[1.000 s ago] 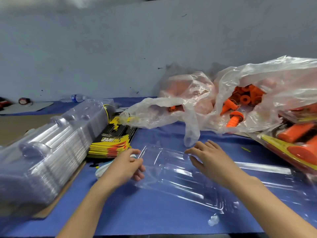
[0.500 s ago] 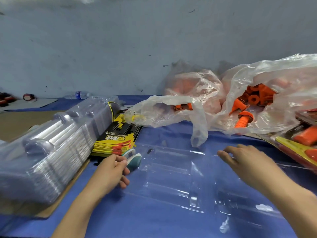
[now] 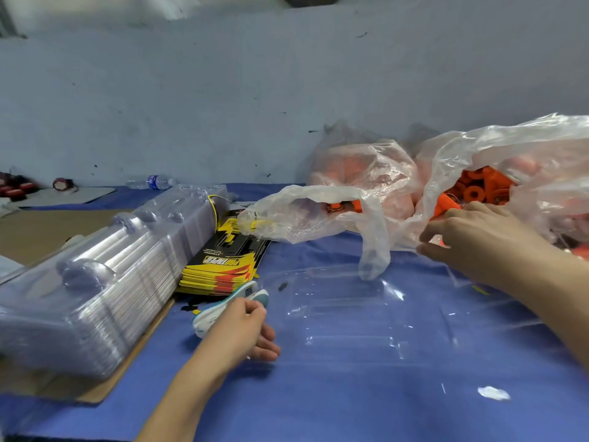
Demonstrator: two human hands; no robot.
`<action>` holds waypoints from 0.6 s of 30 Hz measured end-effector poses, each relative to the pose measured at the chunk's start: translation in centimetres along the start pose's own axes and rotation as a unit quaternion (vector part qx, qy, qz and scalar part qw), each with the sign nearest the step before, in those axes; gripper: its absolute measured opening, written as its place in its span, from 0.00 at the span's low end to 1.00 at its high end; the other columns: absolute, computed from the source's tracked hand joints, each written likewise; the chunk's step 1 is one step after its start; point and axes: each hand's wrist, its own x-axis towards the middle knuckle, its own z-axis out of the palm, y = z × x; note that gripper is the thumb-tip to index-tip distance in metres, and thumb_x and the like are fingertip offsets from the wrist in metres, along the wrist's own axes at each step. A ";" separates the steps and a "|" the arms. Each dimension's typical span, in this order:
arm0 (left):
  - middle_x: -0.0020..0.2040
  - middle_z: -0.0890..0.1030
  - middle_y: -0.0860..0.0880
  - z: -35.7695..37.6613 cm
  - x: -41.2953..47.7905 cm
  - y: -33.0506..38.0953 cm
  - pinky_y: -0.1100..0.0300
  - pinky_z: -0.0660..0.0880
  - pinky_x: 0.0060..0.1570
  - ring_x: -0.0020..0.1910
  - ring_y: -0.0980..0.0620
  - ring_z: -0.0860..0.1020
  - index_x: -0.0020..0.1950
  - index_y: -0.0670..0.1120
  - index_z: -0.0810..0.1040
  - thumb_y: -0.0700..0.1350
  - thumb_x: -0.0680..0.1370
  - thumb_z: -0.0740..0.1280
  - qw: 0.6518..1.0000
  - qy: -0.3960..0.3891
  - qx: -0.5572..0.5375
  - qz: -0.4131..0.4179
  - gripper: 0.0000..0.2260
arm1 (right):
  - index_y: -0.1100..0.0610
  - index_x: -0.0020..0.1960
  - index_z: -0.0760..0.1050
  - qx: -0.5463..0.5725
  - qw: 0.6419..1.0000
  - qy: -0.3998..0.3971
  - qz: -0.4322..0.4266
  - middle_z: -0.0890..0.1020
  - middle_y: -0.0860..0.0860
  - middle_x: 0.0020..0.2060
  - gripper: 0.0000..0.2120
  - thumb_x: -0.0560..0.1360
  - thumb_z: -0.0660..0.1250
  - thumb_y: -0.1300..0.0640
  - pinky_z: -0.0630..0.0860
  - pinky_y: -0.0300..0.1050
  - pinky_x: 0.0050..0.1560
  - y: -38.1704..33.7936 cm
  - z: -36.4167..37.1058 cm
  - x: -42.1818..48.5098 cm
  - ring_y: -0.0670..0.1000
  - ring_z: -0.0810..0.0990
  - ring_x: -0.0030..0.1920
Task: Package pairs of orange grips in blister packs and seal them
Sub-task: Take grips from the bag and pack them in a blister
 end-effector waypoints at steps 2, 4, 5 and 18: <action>0.36 0.78 0.39 1.4 -0.2 0.1 0.57 0.78 0.25 0.28 0.44 0.82 0.53 0.44 0.68 0.39 0.83 0.55 1.000 -0.001 -0.018 0.001 0.03 | 0.37 0.65 0.71 0.012 1.000 0.005 0.004 0.74 0.46 0.61 0.18 0.79 0.54 0.36 0.60 0.50 0.68 0.1 1.2 0.0 0.53 0.69 0.63; 0.37 0.79 0.39 2.5 -0.3 0.1 0.57 0.78 0.26 0.28 0.44 0.81 0.58 0.45 0.68 0.42 0.83 0.57 1.000 -0.005 -0.025 -0.004 0.05 | 0.39 0.66 0.72 0.065 0.997 0.031 -0.004 0.74 0.47 0.61 0.19 0.79 0.53 0.39 0.60 0.49 0.67 -0.7 2.2 -0.4 0.54 0.69 0.62; 0.37 0.79 0.39 2.7 -0.3 0.0 0.57 0.77 0.27 0.27 0.44 0.79 0.60 0.45 0.68 0.45 0.83 0.59 1.000 -0.002 -0.018 -0.005 0.07 | 0.40 0.66 0.73 0.094 0.995 0.039 -0.012 0.75 0.47 0.61 0.20 0.79 0.52 0.40 0.60 0.49 0.66 -1.5 2.6 -0.7 0.54 0.70 0.62; 0.65 0.76 0.43 -3.0 6.9 0.7 0.49 0.70 0.59 0.62 0.41 0.74 0.68 0.47 0.75 0.48 0.83 0.59 0.862 0.221 0.420 0.178 0.15 | 0.41 0.77 0.53 0.167 0.983 -0.064 -0.030 0.62 0.42 0.73 0.26 0.81 0.47 0.37 0.45 0.53 0.76 -7.9 8.4 -3.4 0.49 0.57 0.74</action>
